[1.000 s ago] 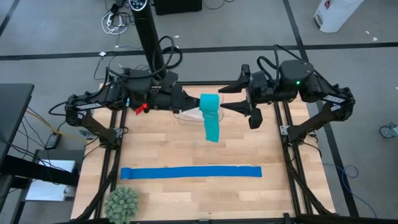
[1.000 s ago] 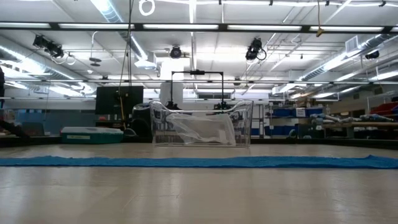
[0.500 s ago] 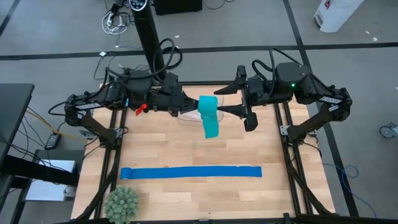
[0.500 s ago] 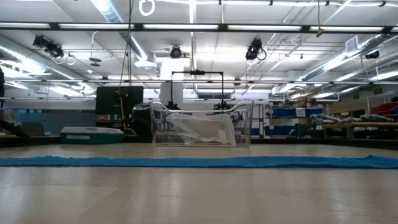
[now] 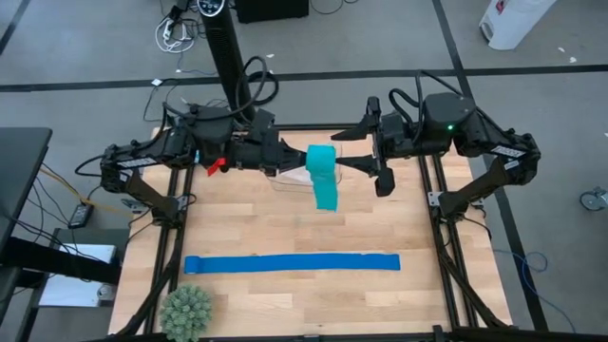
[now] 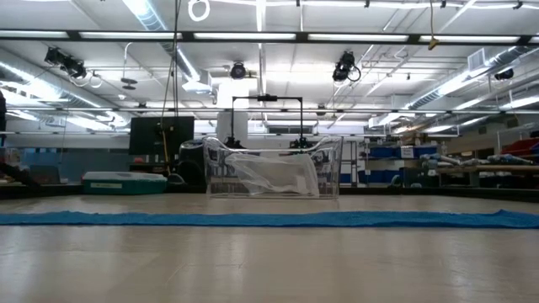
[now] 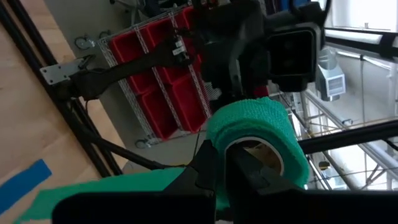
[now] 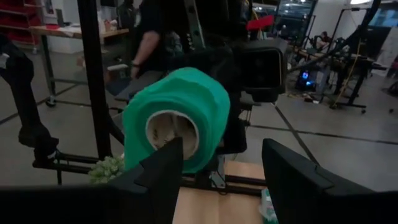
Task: Roll bandage
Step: Roll the green bandage
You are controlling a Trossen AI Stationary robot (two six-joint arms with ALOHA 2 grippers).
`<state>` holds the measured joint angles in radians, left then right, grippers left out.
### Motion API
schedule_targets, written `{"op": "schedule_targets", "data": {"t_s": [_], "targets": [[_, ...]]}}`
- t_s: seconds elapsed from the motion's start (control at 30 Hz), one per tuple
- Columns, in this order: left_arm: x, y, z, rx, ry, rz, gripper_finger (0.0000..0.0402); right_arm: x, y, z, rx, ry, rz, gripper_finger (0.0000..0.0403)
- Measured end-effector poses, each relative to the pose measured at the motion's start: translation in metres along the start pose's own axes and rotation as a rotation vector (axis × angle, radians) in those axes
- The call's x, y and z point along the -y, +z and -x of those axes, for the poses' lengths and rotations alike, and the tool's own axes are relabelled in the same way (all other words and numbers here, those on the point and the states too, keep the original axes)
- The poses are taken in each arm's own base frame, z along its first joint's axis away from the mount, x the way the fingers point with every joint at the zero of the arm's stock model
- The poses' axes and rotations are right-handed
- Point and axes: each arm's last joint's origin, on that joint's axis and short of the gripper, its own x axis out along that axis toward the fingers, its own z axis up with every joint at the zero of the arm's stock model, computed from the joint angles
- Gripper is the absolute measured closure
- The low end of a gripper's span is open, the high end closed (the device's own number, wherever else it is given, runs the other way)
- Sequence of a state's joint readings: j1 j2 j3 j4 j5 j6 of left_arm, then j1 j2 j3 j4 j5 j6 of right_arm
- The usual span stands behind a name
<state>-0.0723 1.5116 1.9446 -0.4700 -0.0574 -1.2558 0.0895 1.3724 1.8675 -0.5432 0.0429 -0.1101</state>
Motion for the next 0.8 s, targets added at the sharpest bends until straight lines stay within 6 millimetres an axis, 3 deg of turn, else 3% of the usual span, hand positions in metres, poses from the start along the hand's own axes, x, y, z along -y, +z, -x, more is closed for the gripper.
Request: {"op": "schedule_targets", "data": {"t_s": [0.33,0.57,0.67,0.8], "targets": [[0.001,0.0,0.0,0.0,-0.007,-0.012,0.038,0.0,0.001,-0.001,0.01,0.005,0.0,0.0197],[0.0,-0.001,0.0,-0.003,-0.001,-0.028,0.0379,-0.001,-0.001,-0.015,0.033,-0.002,0.018,0.021],[-0.001,-0.001,0.0,-0.005,0.007,-0.053,0.0376,-0.001,-0.003,-0.021,0.034,-0.001,0.018,0.0237],[0.0,-0.001,0.0,-0.006,-0.002,-0.162,0.0363,-0.002,-0.003,-0.021,0.033,0.009,0.005,0.032]]}}
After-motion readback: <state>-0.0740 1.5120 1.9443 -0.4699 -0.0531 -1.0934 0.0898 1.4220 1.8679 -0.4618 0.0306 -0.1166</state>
